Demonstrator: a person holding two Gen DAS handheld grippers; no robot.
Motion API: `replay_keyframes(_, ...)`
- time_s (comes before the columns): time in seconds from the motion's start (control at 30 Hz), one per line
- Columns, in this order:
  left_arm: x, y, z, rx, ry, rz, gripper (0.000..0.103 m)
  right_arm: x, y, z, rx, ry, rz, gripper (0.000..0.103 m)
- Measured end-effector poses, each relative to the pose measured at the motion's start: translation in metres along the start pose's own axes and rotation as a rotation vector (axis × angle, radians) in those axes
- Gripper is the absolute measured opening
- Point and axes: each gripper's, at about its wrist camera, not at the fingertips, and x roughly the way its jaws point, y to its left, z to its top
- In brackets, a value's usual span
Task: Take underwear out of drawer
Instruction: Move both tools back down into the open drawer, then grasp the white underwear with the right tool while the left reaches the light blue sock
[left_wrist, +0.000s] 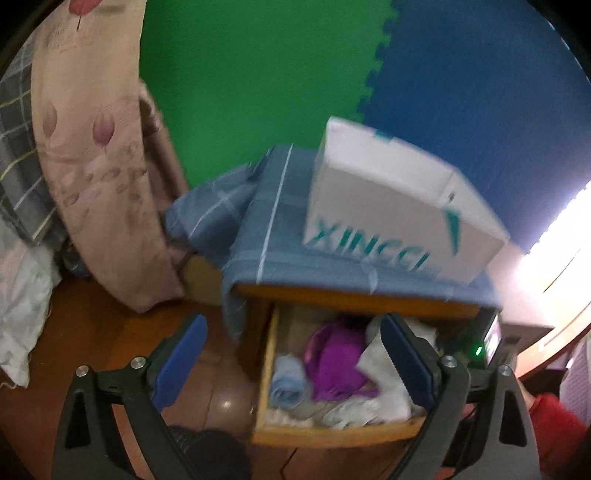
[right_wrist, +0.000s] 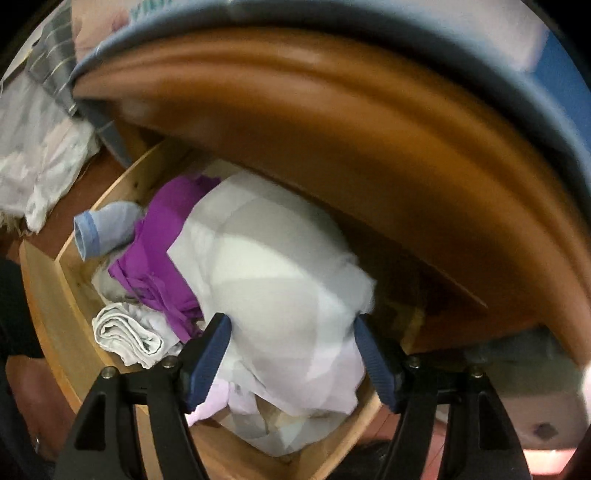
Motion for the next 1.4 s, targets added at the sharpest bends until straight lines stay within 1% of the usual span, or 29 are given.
replay_keyframes(0.13, 0.031, 0.007, -0.025, 0.028, 0.077, 0.052, 0.094, 0.012, 0.019, 0.011, -0.072, 0.009, -0.011, 0.072)
replay_keyframes(0.23, 0.053, 0.008, -0.039, 0.045, 0.117, 0.051, 0.094, 0.023, 0.032, 0.020, -0.122, 0.008, -0.032, 0.072)
replay_keyframes(0.3, 0.067, 0.005, -0.046, 0.058, 0.136, 0.055, 0.093, 0.029, 0.036, 0.024, -0.130, 0.013, -0.045, 0.072)
replay_keyframes(0.33, 0.075, 0.004, -0.049, 0.067, 0.146, 0.067, 0.092, 0.032, 0.037, 0.027, -0.127, 0.015, -0.049, 0.072)
replay_keyframes(0.37, 0.083, 0.002, -0.053, 0.076, 0.158, 0.076, 0.091, 0.034, 0.042, 0.028, -0.121, 0.019, -0.050, 0.070)
replay_keyframes(0.4, 0.088, -0.001, -0.056, 0.090, 0.167, 0.080, 0.091, 0.035, 0.044, 0.028, -0.118, 0.017, -0.046, 0.065)
replay_keyframes(0.43, 0.097, -0.004, -0.060, 0.106, 0.187, 0.087, 0.090, 0.036, 0.046, 0.028, -0.119, 0.016, -0.048, 0.048)
replay_keyframes(0.47, 0.103, -0.005, -0.062, 0.112, 0.203, 0.086, 0.089, 0.038, 0.049, 0.028, -0.118, 0.023, -0.057, 0.035)
replay_keyframes(0.5, 0.110, -0.006, -0.064, 0.108, 0.225, 0.081, 0.085, 0.037, 0.049, 0.027, -0.115, 0.032, -0.051, 0.033)
replay_keyframes(0.53, 0.119, -0.005, -0.066, 0.089, 0.255, 0.065, 0.082, 0.038, 0.051, 0.026, -0.111, 0.043, -0.043, 0.028)
replay_keyframes(0.57, 0.124, -0.004, -0.068, 0.077, 0.272, 0.049, 0.081, 0.038, 0.054, 0.026, -0.114, 0.047, -0.043, 0.023)
replay_keyframes(0.67, 0.137, -0.005, -0.071, 0.065, 0.312, 0.030, 0.081, 0.031, 0.056, 0.022, -0.095, 0.026, -0.023, 0.014)
replay_keyframes(0.77, 0.147, -0.008, -0.073, 0.080, 0.341, 0.033, 0.082, 0.018, 0.055, 0.019, -0.041, -0.004, 0.005, 0.011)
replay_keyframes(0.9, 0.159, -0.013, -0.076, 0.098, 0.359, 0.045, 0.083, 0.004, 0.057, 0.012, 0.027, -0.041, 0.044, 0.010)
replay_keyframes(1.03, 0.167, -0.015, -0.076, 0.106, 0.358, 0.058, 0.083, -0.012, 0.049, 0.006, 0.079, -0.075, 0.052, 0.010)
replay_keyframes(1.17, 0.179, -0.015, -0.080, 0.102, 0.394, 0.056, 0.083, -0.027, 0.043, -0.007, 0.149, -0.112, 0.074, 0.010)
replay_keyframes(1.27, 0.188, -0.016, -0.083, 0.099, 0.418, 0.060, 0.083, -0.030, 0.041, -0.013, 0.204, -0.129, 0.103, 0.010)
replay_keyframes(1.4, 0.200, -0.020, -0.085, 0.102, 0.447, 0.049, 0.081, -0.031, 0.044, -0.014, 0.226, -0.145, 0.129, 0.010)
